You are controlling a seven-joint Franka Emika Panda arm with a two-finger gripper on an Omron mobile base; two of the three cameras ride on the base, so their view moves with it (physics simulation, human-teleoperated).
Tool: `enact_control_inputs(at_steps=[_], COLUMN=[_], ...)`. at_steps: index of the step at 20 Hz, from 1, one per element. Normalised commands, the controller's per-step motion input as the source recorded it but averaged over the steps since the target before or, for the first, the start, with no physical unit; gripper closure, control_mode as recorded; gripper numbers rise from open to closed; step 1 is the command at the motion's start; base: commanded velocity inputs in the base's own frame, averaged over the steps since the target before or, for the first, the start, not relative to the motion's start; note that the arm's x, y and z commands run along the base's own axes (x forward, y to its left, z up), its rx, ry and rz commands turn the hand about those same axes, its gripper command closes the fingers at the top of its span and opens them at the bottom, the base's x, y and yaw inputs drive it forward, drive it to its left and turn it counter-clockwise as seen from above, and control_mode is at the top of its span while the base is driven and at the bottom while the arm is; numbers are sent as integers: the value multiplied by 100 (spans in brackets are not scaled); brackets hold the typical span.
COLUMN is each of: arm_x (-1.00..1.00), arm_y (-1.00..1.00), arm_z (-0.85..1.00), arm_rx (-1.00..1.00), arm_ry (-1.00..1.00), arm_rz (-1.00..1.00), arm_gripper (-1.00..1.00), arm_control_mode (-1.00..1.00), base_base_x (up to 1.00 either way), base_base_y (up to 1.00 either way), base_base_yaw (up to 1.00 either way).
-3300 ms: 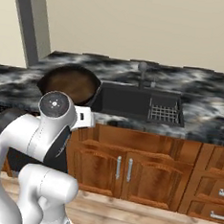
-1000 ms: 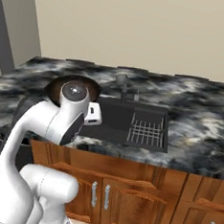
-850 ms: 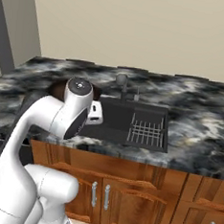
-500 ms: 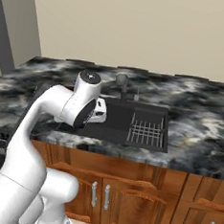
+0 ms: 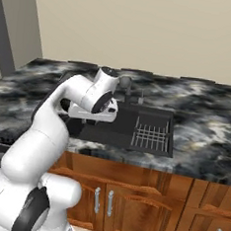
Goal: Move the pot and pan from the stove into the sink.
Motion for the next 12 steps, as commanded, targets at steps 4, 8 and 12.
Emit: enact_control_inputs(at_steps=[4, 8, 12], arm_x=[78, 46, 8], arm_y=[0, 0, 0], arm_z=[-34, -52, -59], arm_rx=[2, 0, 0], arm_ry=[6, 1, -1], arm_rz=[1, 0, 0], arm_gripper=[100, 100, 100], arm_control_mode=[-100, -100, -100], base_base_x=[0, 0, 0], base_base_y=[0, 0, 0], base_base_yaw=[0, 0, 0])
